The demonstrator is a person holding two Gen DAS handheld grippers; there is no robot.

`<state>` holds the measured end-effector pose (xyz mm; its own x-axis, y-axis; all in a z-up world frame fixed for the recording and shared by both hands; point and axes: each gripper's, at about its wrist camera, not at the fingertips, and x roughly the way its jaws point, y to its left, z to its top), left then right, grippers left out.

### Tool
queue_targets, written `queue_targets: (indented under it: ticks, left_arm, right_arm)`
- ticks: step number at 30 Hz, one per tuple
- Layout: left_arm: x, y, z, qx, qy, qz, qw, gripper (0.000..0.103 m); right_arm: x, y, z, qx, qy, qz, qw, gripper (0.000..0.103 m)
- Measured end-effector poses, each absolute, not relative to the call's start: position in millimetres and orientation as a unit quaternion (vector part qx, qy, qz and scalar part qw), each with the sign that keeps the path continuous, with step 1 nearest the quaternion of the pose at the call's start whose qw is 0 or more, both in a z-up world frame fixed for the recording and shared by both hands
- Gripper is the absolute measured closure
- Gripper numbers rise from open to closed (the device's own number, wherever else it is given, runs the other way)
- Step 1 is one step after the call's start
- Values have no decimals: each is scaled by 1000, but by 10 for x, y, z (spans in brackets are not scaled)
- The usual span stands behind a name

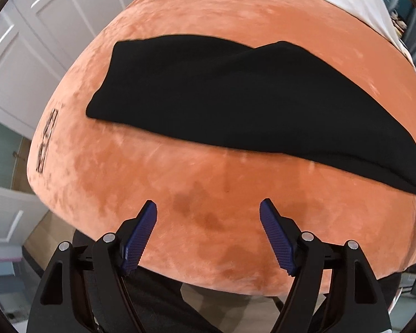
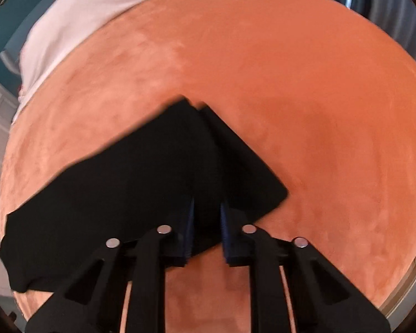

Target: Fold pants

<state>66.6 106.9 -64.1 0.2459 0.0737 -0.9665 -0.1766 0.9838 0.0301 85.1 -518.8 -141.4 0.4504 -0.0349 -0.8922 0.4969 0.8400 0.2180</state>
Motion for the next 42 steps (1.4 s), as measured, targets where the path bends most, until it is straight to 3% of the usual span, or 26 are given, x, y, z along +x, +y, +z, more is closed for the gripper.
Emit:
queue_targets:
  ticks: [4, 6, 9, 12, 17, 21, 29, 30, 31, 32, 35, 39, 41, 42]
  left_arm:
    - [704, 1077, -635, -37, 604, 80, 792, 29]
    - [738, 1067, -680, -37, 605, 78, 791, 29]
    - [778, 1089, -758, -39, 610, 82, 787, 29]
    - [805, 1255, -784, -59, 608, 92, 786, 29]
    - [934, 1853, -803, -135, 587, 135, 787, 28]
    - [1068, 2505, -938, -194, 575, 182, 774, 28]
    - [1234, 3328, -1384, -398, 556, 146, 715, 29]
    - [1279, 3390, -1428, -417, 550, 136, 711, 38]
    - [1315, 3426, -1431, -420, 545, 137, 713, 54]
    - [1392, 3465, -1435, -415, 546, 131, 716, 99]
    - [1608, 3509, -1255, -399, 534, 112, 737, 99]
    - [1688, 3373, -364, -341, 452, 47, 823, 99]
    - [1710, 3298, -351, -297, 475, 59, 826, 98]
    - [1774, 3282, -630, -258, 516, 92, 811, 96]
  right_arm:
    - [744, -5105, -673, 193, 427, -150, 870, 90]
    - [891, -5186, -908, 137, 471, -185, 852, 89]
    - [970, -5372, -1581, 169, 562, -201, 785, 84]
    - [852, -5123, -1416, 137, 512, -235, 815, 59]
    - [461, -4637, -1161, 132, 468, -221, 845, 58]
    - [13, -4147, -1126, 164, 469, -180, 849, 43]
    - [-56, -3194, -1334, 216, 519, -107, 820, 43]
    - [-57, -3093, -1325, 219, 521, -103, 819, 43]
    - [-51, -3030, -1302, 220, 521, -101, 819, 43]
    - [-34, -2942, -1288, 220, 522, -95, 819, 43]
    - [64, -2672, -1203, 198, 523, -82, 825, 43]
    - [198, -2464, -1032, 181, 513, -72, 836, 43]
    - [239, -2399, -958, 173, 507, -66, 842, 41]
    - [260, -2356, -947, 163, 507, -64, 844, 38]
